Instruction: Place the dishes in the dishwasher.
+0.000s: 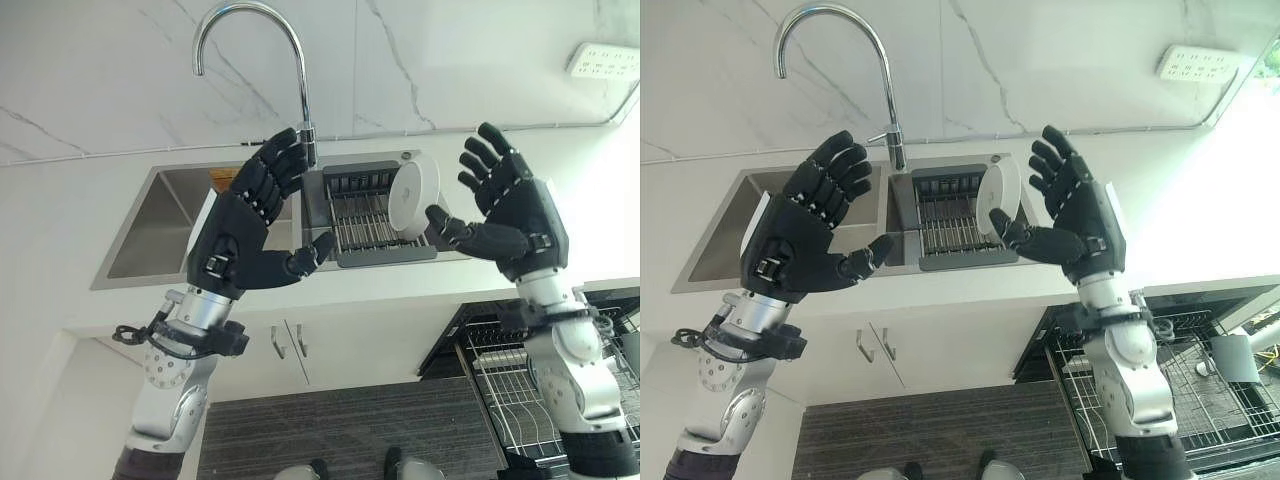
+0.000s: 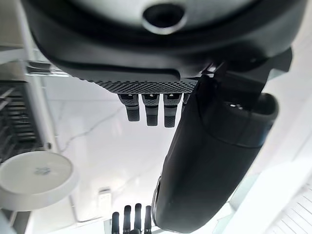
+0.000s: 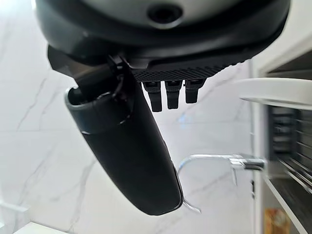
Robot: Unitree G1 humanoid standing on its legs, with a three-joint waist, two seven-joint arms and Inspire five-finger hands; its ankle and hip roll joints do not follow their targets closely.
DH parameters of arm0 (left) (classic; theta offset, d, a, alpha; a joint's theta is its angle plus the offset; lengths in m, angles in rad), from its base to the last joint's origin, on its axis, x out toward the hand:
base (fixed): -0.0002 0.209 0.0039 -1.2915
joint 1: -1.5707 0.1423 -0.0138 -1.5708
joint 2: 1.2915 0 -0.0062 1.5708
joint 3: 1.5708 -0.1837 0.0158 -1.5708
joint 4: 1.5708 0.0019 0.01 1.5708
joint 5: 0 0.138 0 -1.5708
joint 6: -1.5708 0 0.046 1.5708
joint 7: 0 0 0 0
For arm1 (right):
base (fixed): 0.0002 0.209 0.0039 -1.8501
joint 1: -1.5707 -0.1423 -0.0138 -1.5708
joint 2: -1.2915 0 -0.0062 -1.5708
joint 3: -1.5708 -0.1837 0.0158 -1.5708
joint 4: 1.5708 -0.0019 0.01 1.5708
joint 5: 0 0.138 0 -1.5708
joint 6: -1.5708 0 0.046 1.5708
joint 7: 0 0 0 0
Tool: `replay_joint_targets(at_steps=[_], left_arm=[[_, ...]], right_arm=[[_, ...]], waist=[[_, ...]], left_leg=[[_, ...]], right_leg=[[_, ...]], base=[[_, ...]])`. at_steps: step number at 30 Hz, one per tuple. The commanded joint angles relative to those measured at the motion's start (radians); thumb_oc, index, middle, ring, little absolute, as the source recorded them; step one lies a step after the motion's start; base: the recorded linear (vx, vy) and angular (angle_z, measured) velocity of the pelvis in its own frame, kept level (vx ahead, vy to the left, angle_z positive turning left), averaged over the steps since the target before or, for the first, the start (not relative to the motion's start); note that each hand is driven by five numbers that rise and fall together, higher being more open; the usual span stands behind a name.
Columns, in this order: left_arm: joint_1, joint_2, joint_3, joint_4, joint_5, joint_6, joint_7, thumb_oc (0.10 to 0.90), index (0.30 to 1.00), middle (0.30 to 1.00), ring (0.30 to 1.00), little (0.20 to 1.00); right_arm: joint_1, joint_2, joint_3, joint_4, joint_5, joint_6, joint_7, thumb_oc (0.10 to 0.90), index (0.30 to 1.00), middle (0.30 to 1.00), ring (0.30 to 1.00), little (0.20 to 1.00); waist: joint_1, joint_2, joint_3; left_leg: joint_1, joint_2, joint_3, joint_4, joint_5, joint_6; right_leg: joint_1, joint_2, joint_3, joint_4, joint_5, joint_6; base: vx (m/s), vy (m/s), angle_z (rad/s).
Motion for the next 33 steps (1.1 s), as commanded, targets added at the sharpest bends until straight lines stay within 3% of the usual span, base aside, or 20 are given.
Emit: replay_joint_targets(at_steps=[1, 10, 19, 24, 33], left_arm=[[-0.094, 0.056, -0.008, -0.034, -0.041, -0.113, 0.040, 0.800, 0.900, 0.900, 0.900, 0.900], [-0.104, 0.074, -0.009, -0.007, -0.065, -0.100, 0.043, 0.800, 0.900, 0.900, 0.900, 0.900], [-0.152, 0.090, -0.048, 0.036, -0.075, -0.090, 0.054, 0.800, 0.900, 0.900, 0.900, 0.900], [-0.180, 0.114, -0.070, 0.067, -0.105, -0.080, 0.044, 0.800, 0.900, 0.900, 0.900, 0.900], [-0.193, 0.141, -0.076, 0.079, -0.129, -0.072, 0.048, 0.800, 0.900, 0.900, 0.900, 0.900]], right_arm=[[-0.101, -0.052, -0.033, 0.014, 0.006, -0.129, -0.059, 0.800, 0.900, 0.900, 0.900, 0.900], [-0.180, -0.087, -0.040, 0.146, 0.043, -0.097, -0.075, 0.800, 0.900, 0.900, 0.900, 0.900], [-0.317, -0.128, 0.038, 0.328, 0.171, 0.039, -0.041, 0.800, 0.900, 0.900, 0.900, 0.900], [-0.449, -0.192, 0.085, 0.560, 0.251, 0.100, -0.017, 0.800, 0.900, 0.900, 0.900, 0.900], [-0.516, -0.235, 0.114, 0.699, 0.261, 0.082, -0.021, 0.800, 0.900, 0.900, 0.900, 0.900]], waist=[[0.022, -0.015, -0.088], [0.037, -0.018, -0.101], [0.065, -0.025, -0.109], [0.093, -0.028, -0.116], [0.109, -0.025, -0.118]], left_leg=[[0.023, 0.044, -0.029, 0.025, -0.104, -0.028], [0.030, 0.043, -0.037, 0.025, -0.107, -0.030], [0.033, 0.048, -0.049, 0.025, -0.104, -0.038], [0.033, 0.050, -0.064, 0.025, -0.098, -0.046], [0.032, 0.050, -0.071, 0.025, -0.091, -0.049]], right_leg=[[0.060, -0.036, -0.005, -0.014, -0.036, 0.074], [0.078, -0.026, -0.008, -0.014, -0.052, 0.064], [0.094, -0.023, -0.027, -0.014, -0.065, 0.054], [0.111, -0.024, -0.048, -0.014, -0.075, 0.046], [0.120, -0.025, -0.059, -0.014, -0.079, 0.043]], base=[[0.00, 0.000, 0.00], [0.01, -0.012, 0.00], [0.01, -0.007, 0.01], [0.03, -0.022, 0.14], [0.00, -0.004, 0.02]])
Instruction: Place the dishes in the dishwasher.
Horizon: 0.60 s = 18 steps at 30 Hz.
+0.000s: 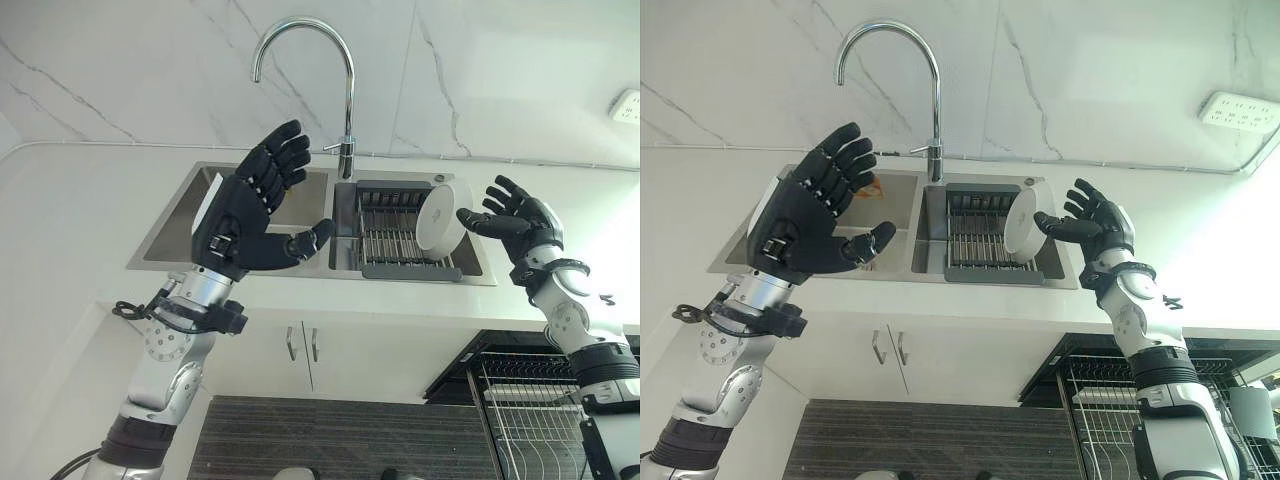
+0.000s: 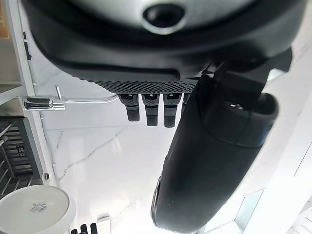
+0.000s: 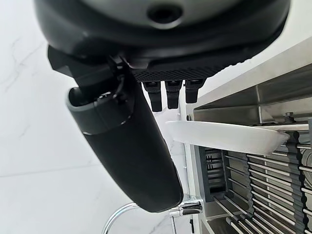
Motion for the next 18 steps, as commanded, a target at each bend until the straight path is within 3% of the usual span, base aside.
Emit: replay_joint_targets(at_steps=[1, 18], left_arm=[[-0.089, 0.032, -0.006, -0.036, -0.052, -0.078, 0.012, 0.800, 0.900, 0.900, 0.900, 0.900], [-0.107, 0.052, -0.017, -0.025, -0.068, -0.070, 0.018, 0.800, 0.900, 0.900, 0.900, 0.900]], right_arm=[[-0.158, -0.074, 0.000, 0.015, 0.051, -0.107, 0.005, 0.800, 0.900, 0.900, 0.900, 0.900], [-0.209, -0.095, 0.044, 0.134, 0.070, -0.048, 0.073, 0.800, 0.900, 0.900, 0.900, 0.900]], waist=[[0.008, -0.013, -0.100], [0.021, -0.012, -0.102]], left_leg=[[0.010, 0.045, -0.035, 0.029, -0.089, -0.046], [0.009, 0.041, -0.038, 0.029, -0.086, -0.047]], right_leg=[[0.072, -0.030, -0.018, 0.000, -0.071, 0.058], [0.077, -0.032, -0.024, 0.000, -0.073, 0.058]], base=[[0.00, -0.007, 0.03], [0.00, 0.001, 0.01]])
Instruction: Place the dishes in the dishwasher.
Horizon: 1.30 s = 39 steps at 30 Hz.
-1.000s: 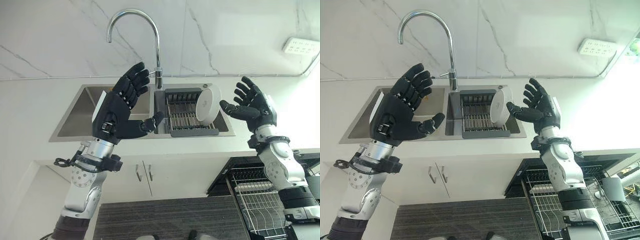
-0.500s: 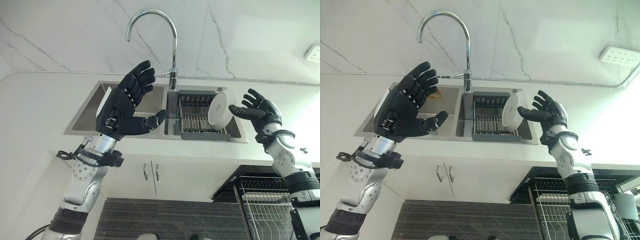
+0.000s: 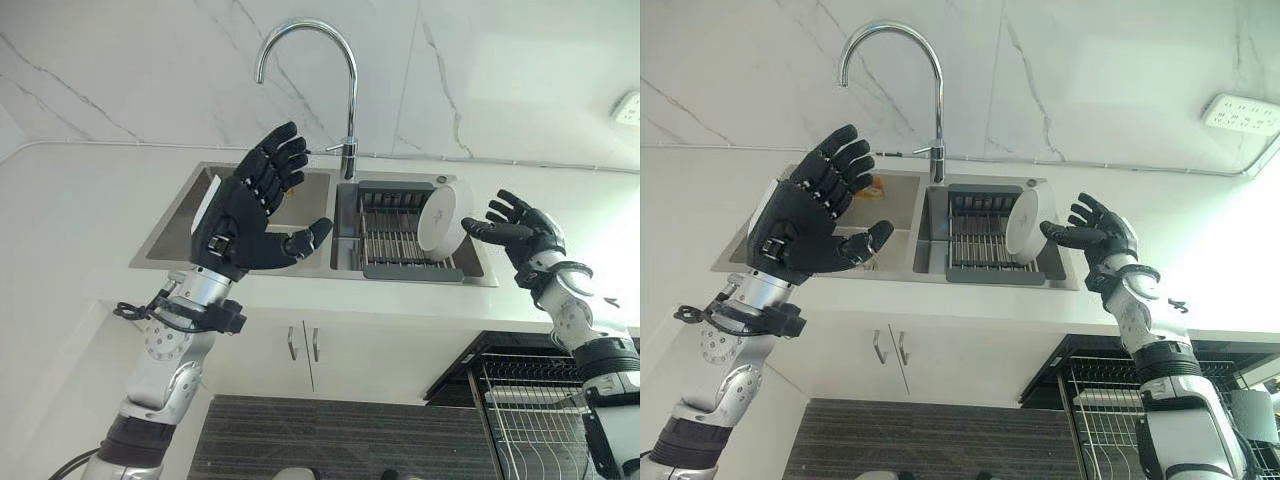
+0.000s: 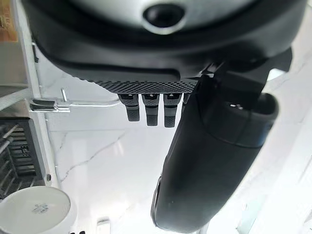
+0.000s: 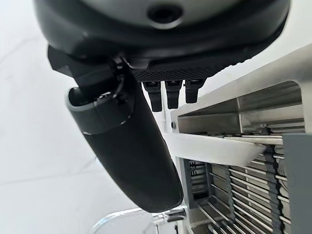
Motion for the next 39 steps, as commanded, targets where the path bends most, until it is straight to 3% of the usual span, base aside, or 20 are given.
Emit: replay_joint_targets(at_steps=[1, 14, 27, 39], left_arm=[[-0.108, 0.049, -0.015, -0.054, -0.034, -0.076, 0.015, 0.800, 0.900, 0.900, 0.900, 0.900], [-0.114, 0.056, -0.020, -0.043, -0.042, -0.067, 0.024, 0.800, 0.900, 0.900, 0.900, 0.900], [-0.111, 0.064, -0.022, -0.039, -0.054, -0.060, 0.021, 0.800, 0.900, 0.900, 0.900, 0.900], [-0.103, 0.073, -0.015, -0.040, -0.059, -0.047, 0.020, 0.800, 0.900, 0.900, 0.900, 0.900]], right_arm=[[-0.172, -0.074, 0.008, 0.025, 0.054, -0.072, 0.035, 0.800, 0.900, 0.900, 0.900, 0.900], [-0.226, -0.084, 0.047, 0.108, 0.058, -0.012, 0.061, 0.800, 0.900, 0.900, 0.900, 0.900], [-0.248, -0.083, 0.063, 0.173, 0.061, -0.003, 0.051, 0.800, 0.900, 0.900, 0.900, 0.900], [-0.246, -0.079, 0.051, 0.195, 0.073, -0.041, 0.029, 0.800, 0.900, 0.900, 0.900, 0.900]], waist=[[0.018, -0.013, -0.102], [0.036, -0.015, -0.099], [0.050, -0.012, -0.096], [0.057, -0.008, -0.094]], left_leg=[[0.007, 0.042, -0.027, 0.034, -0.088, -0.044], [0.006, 0.039, -0.037, 0.034, -0.082, -0.048], [0.012, 0.036, -0.045, 0.034, -0.081, -0.049], [0.016, 0.037, -0.048, 0.034, -0.079, -0.049]], right_leg=[[0.072, -0.032, -0.015, -0.001, -0.071, 0.059], [0.080, -0.035, -0.031, -0.001, -0.073, 0.058], [0.093, -0.039, -0.046, -0.001, -0.076, 0.057], [0.106, -0.040, -0.055, -0.001, -0.081, 0.055]], base=[[-0.01, 0.004, 0.12], [0.00, 0.004, 0.02], [0.00, 0.001, 0.05], [0.03, -0.011, 0.06]])
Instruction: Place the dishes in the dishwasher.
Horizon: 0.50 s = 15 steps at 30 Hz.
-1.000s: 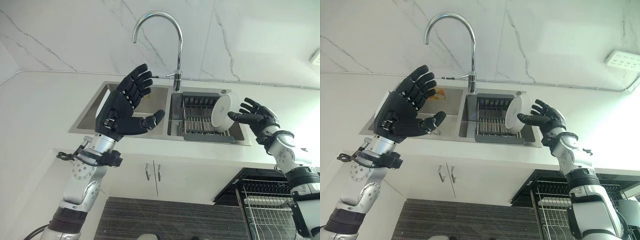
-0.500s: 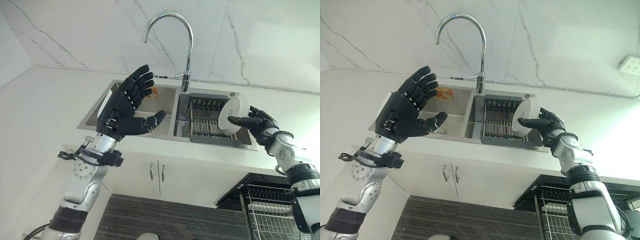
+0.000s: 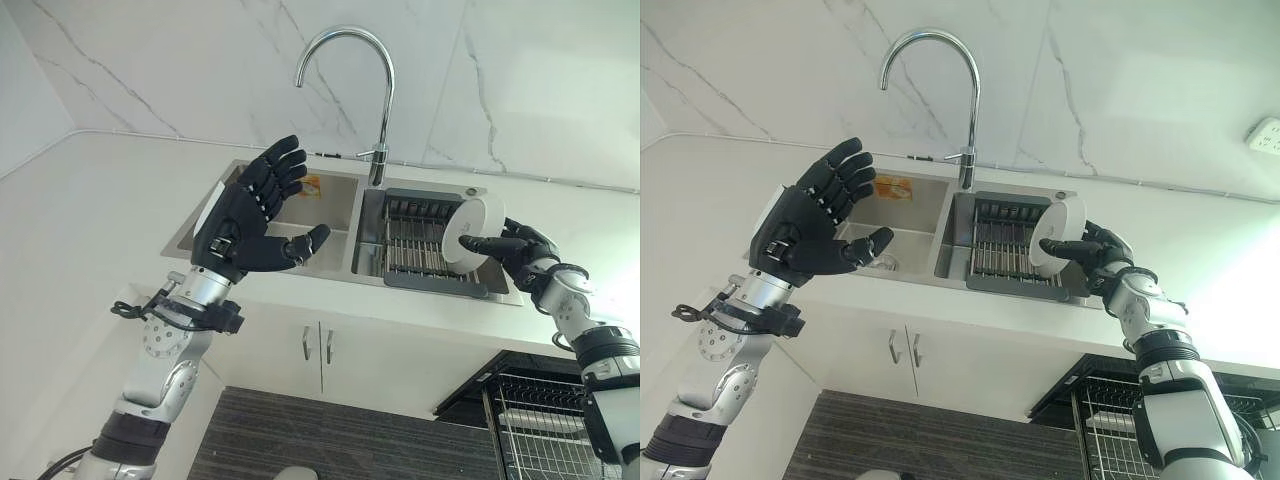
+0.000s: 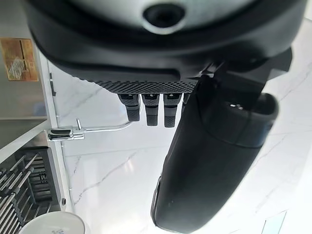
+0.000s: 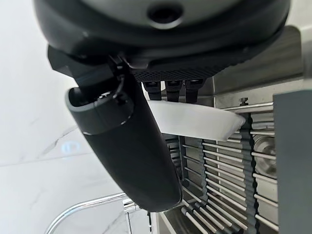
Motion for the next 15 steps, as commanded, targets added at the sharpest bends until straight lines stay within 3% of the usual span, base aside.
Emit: replay_joint_targets(at_steps=[1, 15], left_arm=[[-0.096, 0.035, 0.003, -0.058, -0.057, -0.066, 0.018, 0.800, 0.900, 0.900, 0.900, 0.900], [-0.077, 0.050, 0.012, -0.056, -0.072, -0.061, 0.004, 0.800, 0.900, 0.900, 0.900, 0.900]], right_arm=[[-0.154, -0.071, 0.009, 0.000, 0.058, -0.125, -0.005, 0.800, 0.900, 0.900, 0.900, 0.900], [-0.161, -0.083, -0.002, 0.025, 0.060, -0.142, -0.029, 0.800, 0.900, 0.900, 0.900, 0.900]], waist=[[0.022, -0.009, -0.094], [0.036, -0.008, -0.089]], left_leg=[[-0.001, 0.051, 0.013, 0.044, -0.081, -0.046], [0.002, 0.047, -0.002, 0.044, -0.074, -0.046]], right_leg=[[0.058, -0.024, 0.008, 0.000, -0.052, 0.049], [0.077, -0.027, -0.012, 0.000, -0.057, 0.043]], base=[[0.03, -0.010, 0.01], [0.04, -0.012, 0.06]])
